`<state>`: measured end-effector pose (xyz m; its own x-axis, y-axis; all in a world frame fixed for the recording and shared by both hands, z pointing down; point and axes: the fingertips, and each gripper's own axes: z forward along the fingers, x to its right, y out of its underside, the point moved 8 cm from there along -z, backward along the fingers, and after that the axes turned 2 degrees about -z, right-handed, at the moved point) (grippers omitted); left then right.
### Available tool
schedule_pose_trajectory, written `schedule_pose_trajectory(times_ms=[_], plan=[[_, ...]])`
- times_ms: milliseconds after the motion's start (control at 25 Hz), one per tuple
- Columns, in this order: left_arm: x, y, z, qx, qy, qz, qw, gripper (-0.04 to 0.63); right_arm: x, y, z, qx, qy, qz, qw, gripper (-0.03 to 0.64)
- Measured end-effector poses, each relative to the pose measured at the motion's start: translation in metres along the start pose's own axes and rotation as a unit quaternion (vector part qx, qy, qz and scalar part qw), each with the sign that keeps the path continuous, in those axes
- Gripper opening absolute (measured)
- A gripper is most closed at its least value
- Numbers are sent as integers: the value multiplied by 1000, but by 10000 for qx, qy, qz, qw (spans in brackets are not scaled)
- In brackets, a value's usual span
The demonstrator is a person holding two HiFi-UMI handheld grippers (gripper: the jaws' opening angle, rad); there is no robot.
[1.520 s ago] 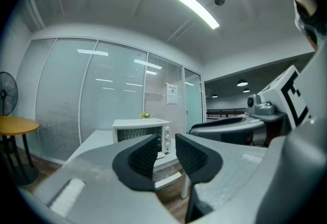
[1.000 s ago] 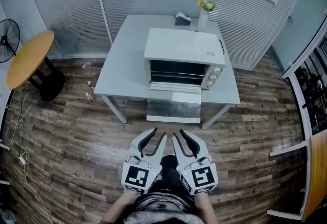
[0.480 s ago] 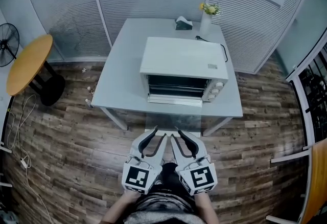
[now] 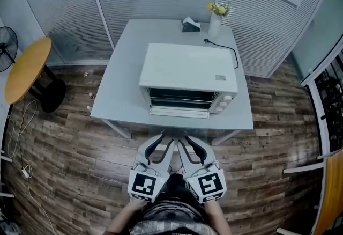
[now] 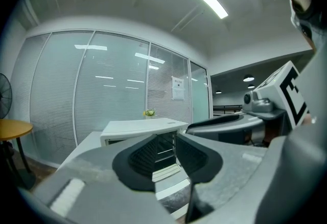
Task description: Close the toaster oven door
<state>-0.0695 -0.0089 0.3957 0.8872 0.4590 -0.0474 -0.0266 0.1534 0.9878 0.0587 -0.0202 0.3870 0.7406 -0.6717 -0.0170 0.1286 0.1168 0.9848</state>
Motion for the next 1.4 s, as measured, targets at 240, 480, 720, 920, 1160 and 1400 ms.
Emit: schedule_pose_trajectory(times_ms=[240, 480, 720, 920, 1160, 1400], plan=[[1, 8, 31, -156, 71, 302, 9994, 101, 28, 11, 11, -195, -9, -31, 9998, 69], [4, 13, 49, -159, -54, -84, 9998, 101, 42, 18, 21, -325, -212, -78, 9992, 69], [-3, 19, 60, -245, 59, 214, 9995, 101, 51, 25, 27, -393, -160, -54, 9991, 64], [-10, 23, 66, -365, 229, 395, 9983, 101, 50, 30, 34, -515, -64, -62, 9986, 64], [-21, 30, 72, -495, 476, 510, 9963, 101, 43, 38, 47, -625, 88, -65, 9980, 61], [-31, 51, 75, -721, 638, 459, 9943, 101, 39, 55, 53, -877, 282, -71, 9957, 63]])
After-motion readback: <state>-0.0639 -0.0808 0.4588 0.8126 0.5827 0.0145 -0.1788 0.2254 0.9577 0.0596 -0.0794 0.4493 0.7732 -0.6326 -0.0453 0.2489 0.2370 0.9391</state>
